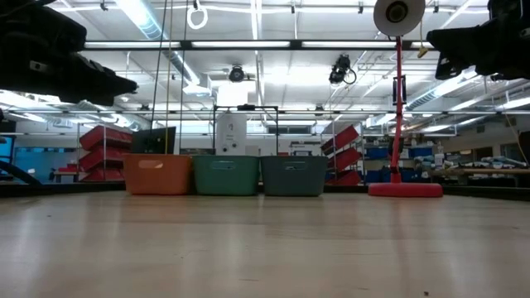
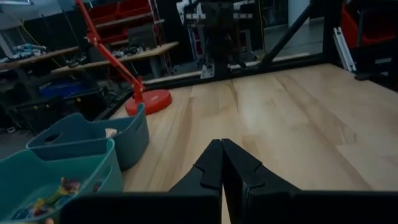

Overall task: Sort candy
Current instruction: Return to Home Position

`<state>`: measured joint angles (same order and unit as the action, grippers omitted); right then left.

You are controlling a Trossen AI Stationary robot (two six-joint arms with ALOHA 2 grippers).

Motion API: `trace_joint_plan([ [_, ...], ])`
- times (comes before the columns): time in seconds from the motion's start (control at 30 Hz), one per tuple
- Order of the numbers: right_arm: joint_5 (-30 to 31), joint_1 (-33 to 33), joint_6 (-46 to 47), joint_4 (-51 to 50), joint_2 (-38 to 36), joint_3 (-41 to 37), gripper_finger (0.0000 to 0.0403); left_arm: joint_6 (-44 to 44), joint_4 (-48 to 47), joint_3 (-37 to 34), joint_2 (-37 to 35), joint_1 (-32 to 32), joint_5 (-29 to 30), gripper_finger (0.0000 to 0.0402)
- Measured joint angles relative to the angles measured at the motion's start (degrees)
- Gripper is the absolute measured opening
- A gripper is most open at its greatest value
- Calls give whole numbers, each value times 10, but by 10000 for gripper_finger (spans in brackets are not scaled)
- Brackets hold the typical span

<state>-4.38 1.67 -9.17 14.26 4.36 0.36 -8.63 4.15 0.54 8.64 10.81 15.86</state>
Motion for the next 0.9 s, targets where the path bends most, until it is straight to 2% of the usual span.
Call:
trace_joint_plan([
  [0.9,0,0,0,0,0,0,0,0,11,0,0,0,-2,4],
])
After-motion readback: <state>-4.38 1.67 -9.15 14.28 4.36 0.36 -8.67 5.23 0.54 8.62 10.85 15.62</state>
